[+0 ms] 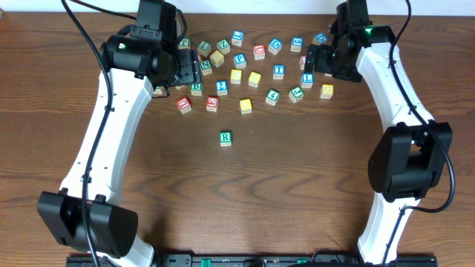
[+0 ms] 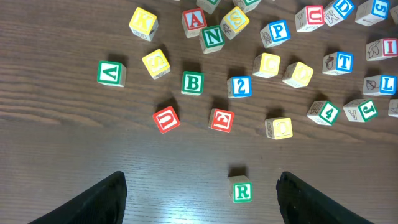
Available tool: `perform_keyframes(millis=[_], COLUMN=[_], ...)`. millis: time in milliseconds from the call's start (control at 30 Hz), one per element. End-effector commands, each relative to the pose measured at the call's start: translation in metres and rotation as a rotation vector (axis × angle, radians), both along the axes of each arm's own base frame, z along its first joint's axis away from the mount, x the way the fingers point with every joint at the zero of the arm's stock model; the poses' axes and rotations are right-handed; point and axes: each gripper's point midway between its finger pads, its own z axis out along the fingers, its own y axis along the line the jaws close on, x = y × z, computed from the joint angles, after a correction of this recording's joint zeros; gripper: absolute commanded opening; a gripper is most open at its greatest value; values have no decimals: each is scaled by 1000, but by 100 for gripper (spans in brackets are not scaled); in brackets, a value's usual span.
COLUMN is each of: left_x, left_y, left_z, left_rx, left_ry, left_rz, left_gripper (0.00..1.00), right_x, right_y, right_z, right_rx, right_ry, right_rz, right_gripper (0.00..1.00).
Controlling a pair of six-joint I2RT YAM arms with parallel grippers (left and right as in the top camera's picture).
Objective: Spell out ROBOT
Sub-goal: 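Open the left gripper, retract it, and move right gripper to yellow O block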
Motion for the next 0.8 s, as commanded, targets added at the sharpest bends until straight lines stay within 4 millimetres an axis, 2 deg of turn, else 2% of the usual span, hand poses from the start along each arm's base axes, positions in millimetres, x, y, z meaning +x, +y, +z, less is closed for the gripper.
perform_keyframes(millis=[0, 767], left_x=[2, 8], left_y=[2, 1], left_z=[16, 19], left_rx=[2, -3], left_ry=[-44, -71], left_rz=[-5, -6], left_gripper=[76, 76], right_x=[3, 3], right_y=[4, 4], right_z=[17, 17], right_rx=[-6, -6], right_ry=[-42, -42], right_rz=[18, 19], right_gripper=[99, 99])
